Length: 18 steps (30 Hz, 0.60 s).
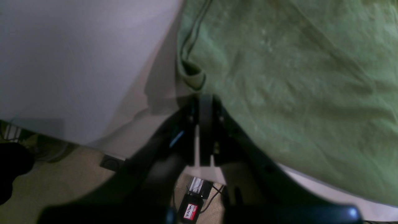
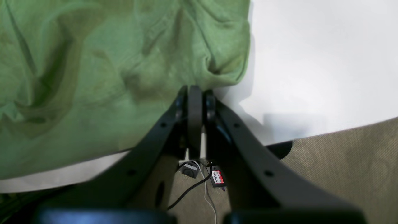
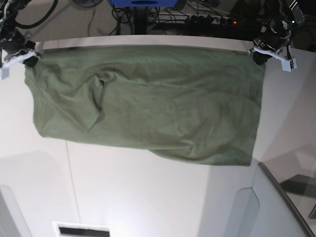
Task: Layout the t-shirt on the table in an organized manner, then fold the t-shirt properly
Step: 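Lift and pull the held edge with both grippers, stretching the shirt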
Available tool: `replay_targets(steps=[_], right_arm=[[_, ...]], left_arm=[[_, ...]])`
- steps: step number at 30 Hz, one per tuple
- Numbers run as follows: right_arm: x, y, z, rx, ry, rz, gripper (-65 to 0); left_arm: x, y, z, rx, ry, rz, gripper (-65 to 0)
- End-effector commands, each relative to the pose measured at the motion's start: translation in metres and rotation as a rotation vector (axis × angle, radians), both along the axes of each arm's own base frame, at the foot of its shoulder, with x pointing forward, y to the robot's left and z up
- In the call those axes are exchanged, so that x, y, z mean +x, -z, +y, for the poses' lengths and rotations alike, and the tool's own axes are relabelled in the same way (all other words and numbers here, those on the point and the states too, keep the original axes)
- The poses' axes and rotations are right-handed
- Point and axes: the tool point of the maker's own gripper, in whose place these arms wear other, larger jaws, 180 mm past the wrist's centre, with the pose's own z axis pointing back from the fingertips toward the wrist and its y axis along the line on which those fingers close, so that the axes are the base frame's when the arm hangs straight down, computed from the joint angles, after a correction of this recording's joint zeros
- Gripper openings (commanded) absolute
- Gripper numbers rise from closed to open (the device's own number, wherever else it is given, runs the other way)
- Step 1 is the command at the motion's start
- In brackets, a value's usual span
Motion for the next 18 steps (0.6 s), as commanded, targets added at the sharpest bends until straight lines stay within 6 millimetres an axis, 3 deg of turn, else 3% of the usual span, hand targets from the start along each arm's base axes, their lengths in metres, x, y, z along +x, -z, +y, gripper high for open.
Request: replay_targets(steps=[1,16,18], right_arm=[[0.0056,-0.0078,-0.0074,-0.02,0.004,-0.031,-65.0],[0.0049,-0.0068,-0.0071,-0.018,0.004,-0.027,-64.5],[0.0056,-0.007,-0.0071,-0.018,0.004,-0.029,-60.5]], left_arm=[[0.0039,-0.0079,0.0064,0.017,-0.002,-0.025,-65.0],[0.0051,-0.0082,0.0063,0.016,-0.002,-0.027,-65.0],[0.0051,-0.0081,0.0065,0.017,-0.003,-0.027,-65.0]])
